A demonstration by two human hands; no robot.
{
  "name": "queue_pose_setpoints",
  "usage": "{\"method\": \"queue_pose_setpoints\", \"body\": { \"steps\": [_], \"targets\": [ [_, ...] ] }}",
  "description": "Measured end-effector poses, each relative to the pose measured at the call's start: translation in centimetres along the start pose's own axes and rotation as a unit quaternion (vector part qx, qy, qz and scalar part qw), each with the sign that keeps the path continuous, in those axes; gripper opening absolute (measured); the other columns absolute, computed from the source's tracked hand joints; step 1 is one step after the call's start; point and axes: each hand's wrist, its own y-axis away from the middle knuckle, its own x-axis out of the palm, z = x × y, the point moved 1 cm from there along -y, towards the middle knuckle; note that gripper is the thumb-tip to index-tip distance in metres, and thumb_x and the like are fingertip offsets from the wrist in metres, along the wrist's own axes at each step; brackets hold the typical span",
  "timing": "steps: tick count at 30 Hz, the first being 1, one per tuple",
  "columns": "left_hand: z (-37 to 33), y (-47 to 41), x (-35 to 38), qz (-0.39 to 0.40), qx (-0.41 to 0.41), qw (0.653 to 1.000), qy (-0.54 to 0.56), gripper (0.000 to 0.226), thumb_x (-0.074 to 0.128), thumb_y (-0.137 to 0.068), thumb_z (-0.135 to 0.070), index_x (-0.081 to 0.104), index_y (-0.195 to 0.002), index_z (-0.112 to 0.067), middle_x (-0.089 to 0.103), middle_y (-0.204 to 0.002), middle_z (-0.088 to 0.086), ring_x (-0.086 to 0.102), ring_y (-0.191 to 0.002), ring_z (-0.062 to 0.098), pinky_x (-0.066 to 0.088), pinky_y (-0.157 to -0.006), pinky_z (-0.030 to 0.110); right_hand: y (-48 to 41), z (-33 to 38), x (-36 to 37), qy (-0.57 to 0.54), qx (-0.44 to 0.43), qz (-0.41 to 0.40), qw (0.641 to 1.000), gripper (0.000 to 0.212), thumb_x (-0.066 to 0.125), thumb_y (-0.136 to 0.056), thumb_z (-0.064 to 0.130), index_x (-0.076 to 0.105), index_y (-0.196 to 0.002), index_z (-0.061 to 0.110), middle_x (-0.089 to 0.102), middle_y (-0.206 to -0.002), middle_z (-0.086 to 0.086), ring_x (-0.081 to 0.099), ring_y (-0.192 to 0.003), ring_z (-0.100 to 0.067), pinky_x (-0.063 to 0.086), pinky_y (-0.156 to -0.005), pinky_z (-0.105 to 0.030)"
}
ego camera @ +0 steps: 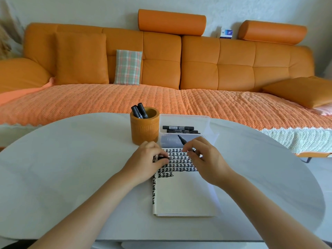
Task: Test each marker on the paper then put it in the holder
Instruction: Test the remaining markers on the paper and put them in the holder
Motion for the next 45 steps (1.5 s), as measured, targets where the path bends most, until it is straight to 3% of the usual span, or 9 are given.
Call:
{"method": "queue_pose_setpoints", "body": {
  "steps": [4, 8, 11, 15, 18, 22, 27, 41, 45],
  "targets": [
    [-0.4, 0.6, -1.3, -0.019, 0.032, 0.999, -0.029, 0.031, 0.064, -0.089, -0.039, 0.065, -0.118, -0.027, 0.054, -0.105, -0.016, 0.045, -0.106, 0.004, 0.041, -0.089, 0.025, 0.3, 0.3, 0.0, -0.071, 0.041, 0.019, 0.996, 0.036, 0.046, -0.100, 0.006, 0.067, -0.118, 0.028, 0.055, -0.102, 0.009, 0.059, -0.080, -0.008, 0.043, -0.071, -0.013],
    [-1.4, 2.0, -2.2, -0.024, 0.106, 0.994, -0.033, 0.022, 0.065, -0.090, -0.030, 0.068, -0.110, -0.023, 0.057, -0.099, -0.014, 0.049, -0.098, 0.002, 0.044, -0.082, 0.022, 0.5, 0.6, 0.1, -0.093, 0.054, 0.025, 0.994, 0.060, 0.040, -0.090, -0.012, 0.063, -0.125, 0.030, 0.057, -0.105, 0.010, 0.061, -0.083, -0.008, 0.046, -0.075, -0.018],
    [-2.4, 3.4, -2.0, 0.007, 0.141, 0.990, -0.012, 0.018, 0.062, -0.090, -0.033, 0.071, -0.103, -0.024, 0.058, -0.096, -0.014, 0.050, -0.096, 0.002, 0.047, -0.077, 0.022, 1.1, 0.9, 0.5, -0.129, 0.036, 0.021, 0.991, 0.040, 0.058, -0.088, -0.006, 0.063, -0.113, 0.024, 0.064, -0.101, 0.009, 0.063, -0.086, -0.009, 0.053, -0.078, -0.023],
    [-3.0, 5.1, -1.1, 0.061, 0.165, 0.984, -0.015, 0.025, 0.057, -0.088, -0.041, 0.071, -0.102, -0.026, 0.055, -0.094, -0.014, 0.050, -0.094, 0.003, 0.049, -0.074, 0.029, 1.9, 1.5, 1.2, -0.256, 0.092, 0.020, 0.962, 0.006, 0.062, -0.095, 0.010, 0.060, -0.096, 0.015, 0.060, -0.075, -0.002, 0.058, -0.068, -0.019, 0.046, -0.057, -0.030],
    [-3.0, 5.6, -0.9, 0.069, 0.180, 0.981, -0.030, 0.024, 0.059, -0.088, -0.040, 0.072, -0.102, -0.025, 0.054, -0.093, -0.012, 0.049, -0.091, 0.007, 0.047, -0.072, 0.029, 2.0, 1.7, 1.4, -0.308, 0.139, 0.011, 0.941, 0.011, 0.058, -0.096, 0.006, 0.061, -0.101, 0.015, 0.061, -0.073, -0.008, 0.060, -0.058, -0.025, 0.037, -0.043, -0.026],
    [-2.8, 5.9, -0.9, 0.078, 0.192, 0.977, -0.046, 0.026, 0.059, -0.089, -0.042, 0.071, -0.104, -0.025, 0.052, -0.096, -0.010, 0.048, -0.093, 0.010, 0.046, -0.075, 0.029, 2.2, 1.7, 1.7, -0.266, 0.143, 0.002, 0.953, 0.009, 0.066, -0.086, -0.003, 0.062, -0.092, 0.003, 0.062, -0.063, -0.002, 0.054, -0.047, -0.012, 0.041, -0.046, -0.021],
    [-2.6, 6.0, -0.7, 0.082, 0.185, 0.978, -0.039, 0.026, 0.059, -0.090, -0.041, 0.072, -0.106, -0.026, 0.052, -0.098, -0.011, 0.048, -0.096, 0.010, 0.046, -0.078, 0.030, 2.2, 1.4, 2.3, -0.221, 0.173, 0.021, 0.960, 0.021, 0.071, -0.079, 0.005, 0.055, -0.068, 0.013, 0.056, -0.054, 0.005, 0.047, -0.048, -0.014, 0.038, -0.048, -0.024],
    [-2.4, 5.8, -0.5, 0.085, 0.169, 0.982, -0.027, 0.028, 0.061, -0.087, -0.043, 0.073, -0.106, -0.027, 0.050, -0.095, -0.012, 0.046, -0.095, 0.008, 0.047, -0.077, 0.031, 2.5, 0.8, 2.8, -0.187, 0.141, 0.040, 0.971, 0.020, 0.073, -0.078, 0.009, 0.056, -0.069, 0.008, 0.057, -0.064, 0.007, 0.046, -0.057, -0.009, 0.039, -0.055, -0.025],
    [-2.4, 5.8, -0.5, 0.084, 0.166, 0.982, -0.026, 0.028, 0.061, -0.087, -0.043, 0.073, -0.106, -0.026, 0.051, -0.096, -0.012, 0.047, -0.095, 0.009, 0.047, -0.076, 0.032, 2.5, 0.7, 2.7, -0.174, 0.134, 0.050, 0.974, 0.018, 0.068, -0.074, 0.015, 0.051, -0.067, 0.014, 0.054, -0.064, 0.007, 0.045, -0.057, -0.009, 0.038, -0.055, -0.027]
  ]
}}
